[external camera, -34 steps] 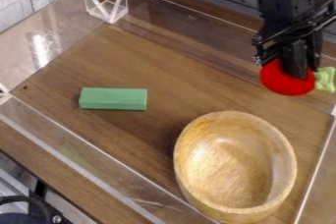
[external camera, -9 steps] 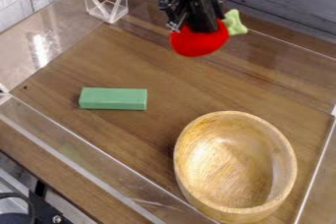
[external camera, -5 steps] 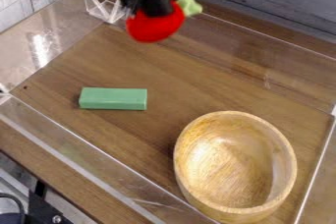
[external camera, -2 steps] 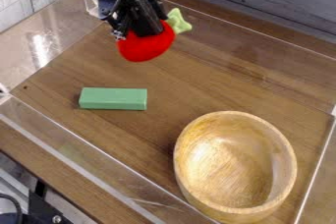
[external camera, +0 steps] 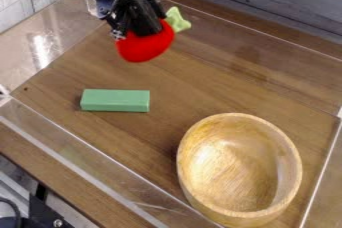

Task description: Move the red object to the left side of the table

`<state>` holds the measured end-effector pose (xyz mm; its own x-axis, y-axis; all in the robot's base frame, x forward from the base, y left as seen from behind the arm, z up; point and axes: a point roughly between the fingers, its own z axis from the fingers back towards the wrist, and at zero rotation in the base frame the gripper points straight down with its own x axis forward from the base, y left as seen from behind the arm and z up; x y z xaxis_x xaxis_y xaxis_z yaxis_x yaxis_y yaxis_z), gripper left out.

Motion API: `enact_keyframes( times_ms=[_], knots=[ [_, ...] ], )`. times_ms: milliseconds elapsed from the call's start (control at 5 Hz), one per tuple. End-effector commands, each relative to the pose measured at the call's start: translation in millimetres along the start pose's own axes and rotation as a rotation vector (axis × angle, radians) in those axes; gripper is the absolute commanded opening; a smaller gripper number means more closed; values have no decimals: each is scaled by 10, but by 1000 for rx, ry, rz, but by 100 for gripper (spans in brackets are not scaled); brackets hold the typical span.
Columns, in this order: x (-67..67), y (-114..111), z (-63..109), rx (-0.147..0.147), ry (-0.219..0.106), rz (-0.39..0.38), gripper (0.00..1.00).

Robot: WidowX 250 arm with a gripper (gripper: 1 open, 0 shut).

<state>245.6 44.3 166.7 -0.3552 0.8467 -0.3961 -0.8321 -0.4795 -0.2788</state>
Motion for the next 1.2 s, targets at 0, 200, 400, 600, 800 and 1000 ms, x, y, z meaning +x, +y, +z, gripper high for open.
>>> enact_keyframes(
  times_ms=[0,200,400,600,800,1000],
  knots=[
    [17,-37,47,-16,9,35,0],
    [33,-40,47,-13,21,72,0],
    [48,-46,42,-10,34,112,0],
    [55,-53,37,-8,48,153,0],
    [49,-70,32,-8,65,196,0],
    [23,-93,24,-8,86,243,0]
  ],
)
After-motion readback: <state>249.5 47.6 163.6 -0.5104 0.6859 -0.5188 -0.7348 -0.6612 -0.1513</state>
